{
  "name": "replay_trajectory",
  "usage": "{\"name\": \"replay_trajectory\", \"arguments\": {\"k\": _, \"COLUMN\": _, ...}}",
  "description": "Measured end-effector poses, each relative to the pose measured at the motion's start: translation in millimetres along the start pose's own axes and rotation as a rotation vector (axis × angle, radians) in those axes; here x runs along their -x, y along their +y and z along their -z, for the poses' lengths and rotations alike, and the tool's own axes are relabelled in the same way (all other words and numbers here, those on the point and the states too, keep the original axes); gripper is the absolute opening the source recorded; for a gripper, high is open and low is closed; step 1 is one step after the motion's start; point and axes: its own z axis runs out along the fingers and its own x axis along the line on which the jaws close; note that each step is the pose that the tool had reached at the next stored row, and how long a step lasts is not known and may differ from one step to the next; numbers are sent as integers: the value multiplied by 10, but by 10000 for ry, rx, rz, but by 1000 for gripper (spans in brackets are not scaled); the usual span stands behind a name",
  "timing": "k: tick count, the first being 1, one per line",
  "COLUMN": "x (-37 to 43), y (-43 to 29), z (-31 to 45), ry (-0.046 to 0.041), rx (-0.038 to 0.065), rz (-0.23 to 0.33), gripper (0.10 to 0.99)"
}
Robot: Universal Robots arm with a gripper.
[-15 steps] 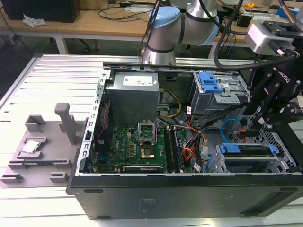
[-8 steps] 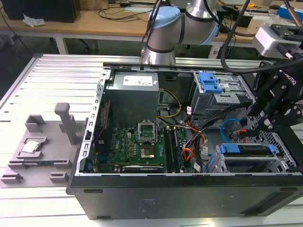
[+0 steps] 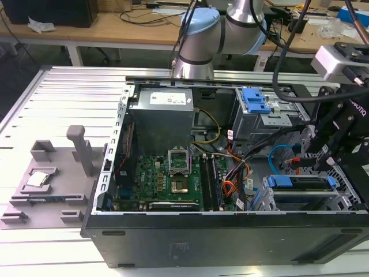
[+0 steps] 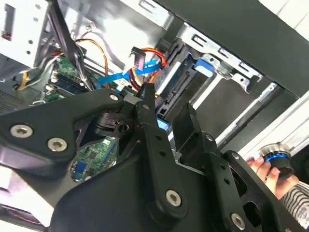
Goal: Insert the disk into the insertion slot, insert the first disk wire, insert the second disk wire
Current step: 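Insert the first disk wire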
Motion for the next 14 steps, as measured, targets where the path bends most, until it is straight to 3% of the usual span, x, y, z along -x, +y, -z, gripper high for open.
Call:
{"name": "replay_trajectory", "arguments": {"k": 4, "x": 0, "y": 62, "z": -105, "ry": 125, "rx": -2, "rz": -14, "gripper": 424}}
{"name": "replay_trajectory", "arguments": {"k": 11, "x": 0, "y": 66, "z": -124, "ry": 205, "rx": -3, "rz": -19, "gripper": 424}}
{"name": "replay_trajectory", "arguments": {"k": 13, "x": 0, "y": 66, "z": -124, "ry": 228, "rx": -3, "rz": -21, "gripper": 341}}
{"name": "replay_trajectory", "arguments": {"k": 14, "x": 0, "y": 66, "z": -125, "ry": 241, "rx": -4, "rz": -21, "gripper": 216}}
